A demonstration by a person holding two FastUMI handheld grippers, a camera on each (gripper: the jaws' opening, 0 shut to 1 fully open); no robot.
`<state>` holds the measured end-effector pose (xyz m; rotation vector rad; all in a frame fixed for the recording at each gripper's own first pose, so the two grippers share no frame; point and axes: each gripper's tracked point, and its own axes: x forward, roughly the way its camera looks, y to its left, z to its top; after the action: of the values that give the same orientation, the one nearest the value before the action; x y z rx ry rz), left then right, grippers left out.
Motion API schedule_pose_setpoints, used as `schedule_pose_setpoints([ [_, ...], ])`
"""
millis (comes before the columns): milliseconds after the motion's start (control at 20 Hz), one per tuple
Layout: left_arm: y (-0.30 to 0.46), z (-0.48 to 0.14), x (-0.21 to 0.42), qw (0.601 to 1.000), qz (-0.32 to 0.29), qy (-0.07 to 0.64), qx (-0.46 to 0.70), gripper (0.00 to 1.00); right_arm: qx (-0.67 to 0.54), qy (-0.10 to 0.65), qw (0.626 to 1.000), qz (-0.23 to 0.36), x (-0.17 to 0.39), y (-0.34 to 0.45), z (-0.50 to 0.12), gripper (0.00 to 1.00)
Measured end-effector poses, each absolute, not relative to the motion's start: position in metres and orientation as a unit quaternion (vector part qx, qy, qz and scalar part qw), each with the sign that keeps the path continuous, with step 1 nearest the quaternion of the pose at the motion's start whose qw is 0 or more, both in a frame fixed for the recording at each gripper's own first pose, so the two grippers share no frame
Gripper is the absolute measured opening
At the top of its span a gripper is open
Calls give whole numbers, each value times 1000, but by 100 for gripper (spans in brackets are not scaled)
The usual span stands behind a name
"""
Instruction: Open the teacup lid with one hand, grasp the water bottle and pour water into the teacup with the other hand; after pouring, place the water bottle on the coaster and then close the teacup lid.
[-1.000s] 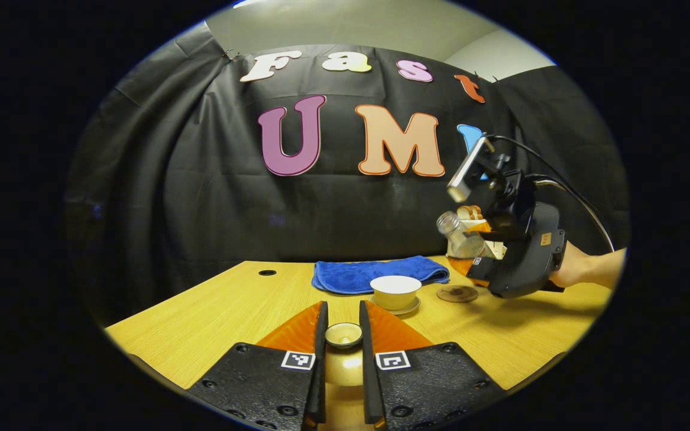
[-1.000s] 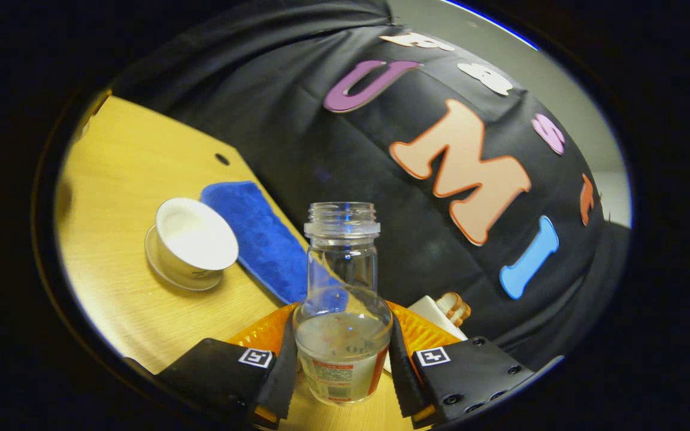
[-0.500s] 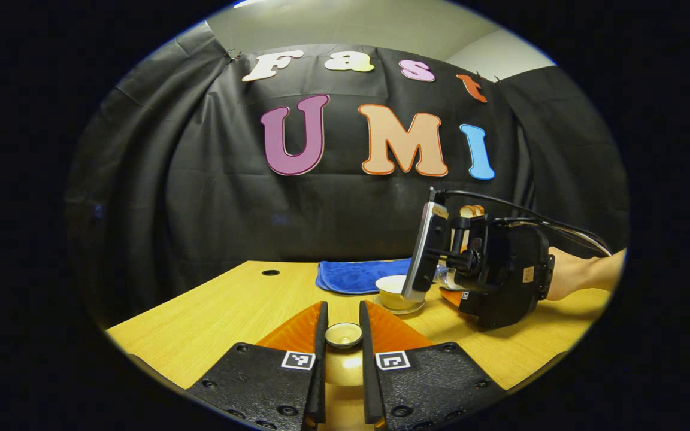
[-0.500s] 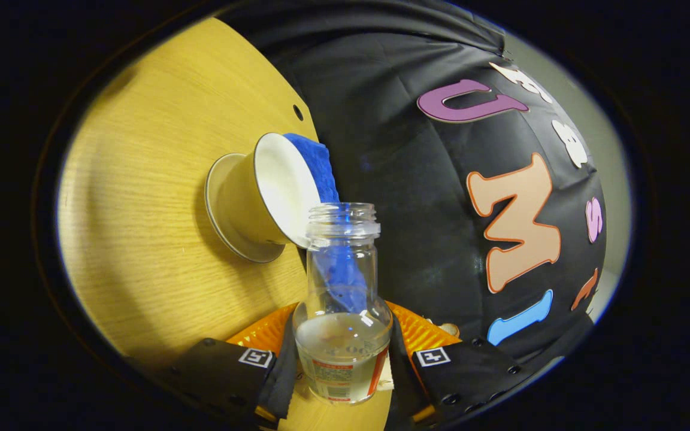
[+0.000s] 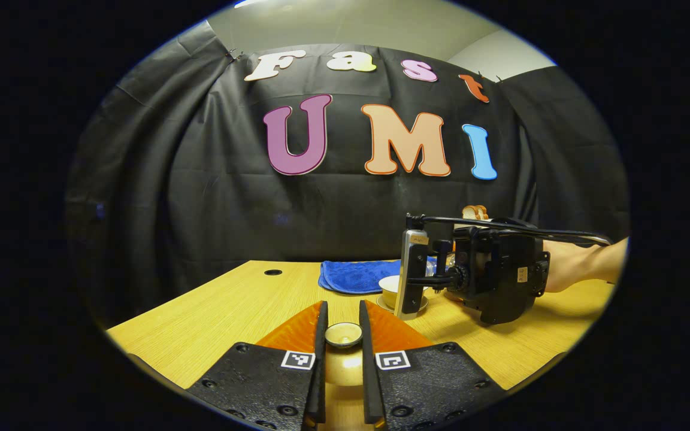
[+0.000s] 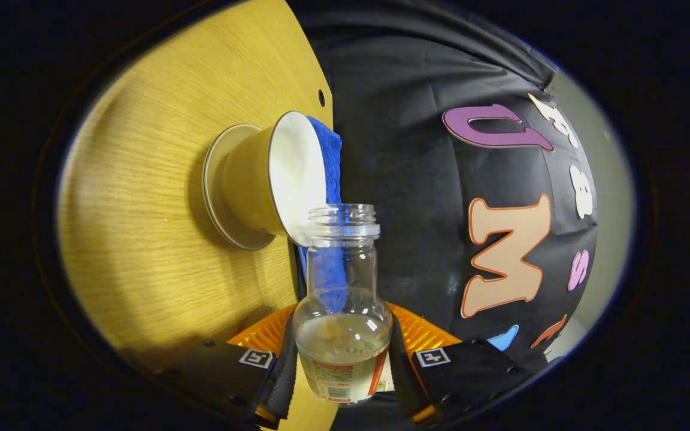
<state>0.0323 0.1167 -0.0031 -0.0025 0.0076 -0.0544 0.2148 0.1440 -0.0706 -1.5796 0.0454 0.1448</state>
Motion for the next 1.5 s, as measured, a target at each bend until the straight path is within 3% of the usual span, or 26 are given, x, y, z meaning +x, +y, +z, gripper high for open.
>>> schedule_pose_setpoints([
  [900,118,-2,32,1000,-27,3,-1,22,-803,-13,593,55,230,147,-49,71],
  [1500,118,-3,32,1000,-27,5,-1,22,-838,-21,543,49,236,144,-38,70],
])
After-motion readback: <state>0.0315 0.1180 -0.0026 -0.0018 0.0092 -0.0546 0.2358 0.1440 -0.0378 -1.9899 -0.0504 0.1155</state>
